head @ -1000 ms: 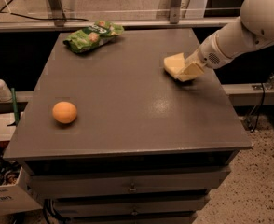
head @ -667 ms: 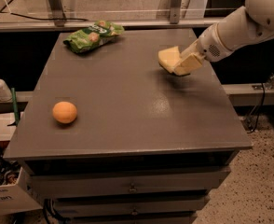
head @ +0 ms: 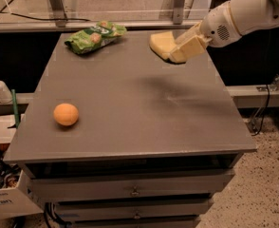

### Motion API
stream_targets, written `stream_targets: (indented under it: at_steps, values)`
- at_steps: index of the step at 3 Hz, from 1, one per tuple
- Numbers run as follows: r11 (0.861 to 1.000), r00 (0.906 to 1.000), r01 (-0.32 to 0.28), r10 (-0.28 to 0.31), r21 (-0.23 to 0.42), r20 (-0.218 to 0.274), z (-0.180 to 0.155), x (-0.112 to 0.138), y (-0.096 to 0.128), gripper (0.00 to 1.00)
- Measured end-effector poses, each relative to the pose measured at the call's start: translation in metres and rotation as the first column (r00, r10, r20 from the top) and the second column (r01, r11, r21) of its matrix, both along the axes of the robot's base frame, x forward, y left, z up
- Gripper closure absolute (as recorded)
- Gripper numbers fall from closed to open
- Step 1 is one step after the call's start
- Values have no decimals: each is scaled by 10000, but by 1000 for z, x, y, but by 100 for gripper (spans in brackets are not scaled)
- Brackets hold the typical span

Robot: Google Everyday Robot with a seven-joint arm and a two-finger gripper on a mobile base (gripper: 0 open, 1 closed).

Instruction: Pick sponge

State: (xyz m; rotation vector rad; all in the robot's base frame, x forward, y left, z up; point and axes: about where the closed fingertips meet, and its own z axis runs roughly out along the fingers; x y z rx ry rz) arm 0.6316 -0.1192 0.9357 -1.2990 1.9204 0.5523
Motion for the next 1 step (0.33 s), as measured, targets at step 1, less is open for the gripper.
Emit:
stream_targets:
  at_steps: [1]
  values:
    - [9999, 10000, -96, 96, 132, -17, 5, -2, 3, 100]
